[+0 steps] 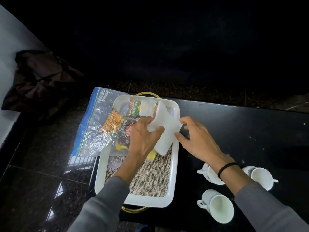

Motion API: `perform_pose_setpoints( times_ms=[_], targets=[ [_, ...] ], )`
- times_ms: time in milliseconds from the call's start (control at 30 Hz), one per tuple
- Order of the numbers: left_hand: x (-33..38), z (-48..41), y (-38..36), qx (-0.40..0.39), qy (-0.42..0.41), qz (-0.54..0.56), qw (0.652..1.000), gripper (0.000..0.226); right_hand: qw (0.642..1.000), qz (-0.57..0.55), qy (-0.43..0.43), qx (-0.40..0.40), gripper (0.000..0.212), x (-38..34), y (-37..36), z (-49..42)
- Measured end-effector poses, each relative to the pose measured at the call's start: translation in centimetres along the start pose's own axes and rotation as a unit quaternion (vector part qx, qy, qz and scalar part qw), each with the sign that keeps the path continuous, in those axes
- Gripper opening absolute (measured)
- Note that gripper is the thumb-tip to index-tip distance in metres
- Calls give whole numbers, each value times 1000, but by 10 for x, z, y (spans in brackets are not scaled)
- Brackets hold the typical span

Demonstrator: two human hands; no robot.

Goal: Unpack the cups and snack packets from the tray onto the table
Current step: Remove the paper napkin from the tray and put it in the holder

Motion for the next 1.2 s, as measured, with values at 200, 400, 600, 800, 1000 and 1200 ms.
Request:
perform_pose_setpoints(
  times_ms=[200, 400, 600, 800, 1000, 1200],
  targets=[
    [20, 6, 23, -161, -99, 19, 982, 20, 986, -119, -26, -115, 96, -7, 0, -5],
    [17, 10, 30, -240, -64, 147, 957, 30, 911, -309, -57, -267, 56, -8, -9, 3],
    [-3, 17, 29, -148, 140, 356, 912, 46, 874, -412, -120, -227, 39, 5, 9, 19],
    [15, 22, 16, -170, 154, 339, 912, 31, 858, -457, -146, -184, 32, 21, 28, 39],
    [31, 16, -16, -193, 142, 319, 917, 14, 818, -526, -170, -158, 35, 58, 33, 46],
    [72, 24, -61, -178, 167, 332, 911, 11, 772, -592, -207, -102, 19, 113, 58, 61]
  ],
)
Point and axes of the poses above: each hand's wrist, its own z-axis away from the middle knuckle, its own y-axis out of the back of the hand, x = y × z, the point moved 6 cm from there along -z, towards the middle knuckle, and after that the axes turned 15 degrees about -y, right-handed, at the moved point
